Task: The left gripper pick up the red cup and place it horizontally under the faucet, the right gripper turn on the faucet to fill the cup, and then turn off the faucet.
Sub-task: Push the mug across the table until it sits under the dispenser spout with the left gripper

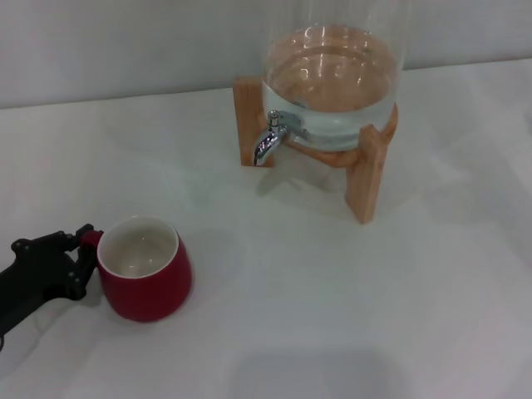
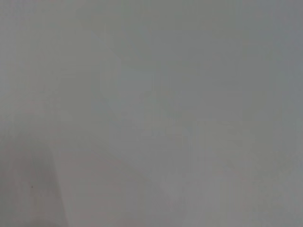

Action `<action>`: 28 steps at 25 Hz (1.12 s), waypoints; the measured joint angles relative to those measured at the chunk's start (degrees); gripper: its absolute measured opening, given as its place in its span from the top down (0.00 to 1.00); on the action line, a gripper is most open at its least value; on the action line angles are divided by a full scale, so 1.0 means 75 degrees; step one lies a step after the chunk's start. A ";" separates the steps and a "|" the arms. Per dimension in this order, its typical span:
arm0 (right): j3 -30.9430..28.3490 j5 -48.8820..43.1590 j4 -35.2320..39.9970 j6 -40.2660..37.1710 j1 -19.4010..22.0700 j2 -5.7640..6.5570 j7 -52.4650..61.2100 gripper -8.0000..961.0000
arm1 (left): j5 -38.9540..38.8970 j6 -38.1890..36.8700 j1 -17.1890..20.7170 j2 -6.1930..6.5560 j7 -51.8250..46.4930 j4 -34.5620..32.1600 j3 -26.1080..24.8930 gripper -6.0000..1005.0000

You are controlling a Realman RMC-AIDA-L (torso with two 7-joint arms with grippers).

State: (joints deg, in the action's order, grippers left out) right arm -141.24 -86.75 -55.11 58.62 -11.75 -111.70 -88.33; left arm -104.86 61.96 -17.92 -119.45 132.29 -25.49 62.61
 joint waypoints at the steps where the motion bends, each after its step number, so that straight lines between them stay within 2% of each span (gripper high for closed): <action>1: 0.0000 0.0000 0.0001 0.0000 0.0003 0.0000 0.0000 0.24 | -0.0045 0.0011 0.0000 0.0000 0.0000 0.0001 0.0001 0.87; 14: -0.0012 0.0000 0.0106 0.0001 -0.0026 0.0000 0.0000 0.24 | -0.0333 0.0028 -0.0381 -0.0023 -0.0002 0.0085 0.0054 0.87; 28: -0.0012 0.0000 0.0106 0.0100 -0.0016 -0.0035 -0.0009 0.24 | -0.0340 -0.0532 -0.1431 -0.0041 -0.0018 0.0740 0.0055 0.87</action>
State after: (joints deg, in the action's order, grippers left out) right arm -141.33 -86.75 -54.31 59.37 -11.86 -111.97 -88.39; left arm -107.42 57.97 -28.65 -119.76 132.15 -19.93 63.02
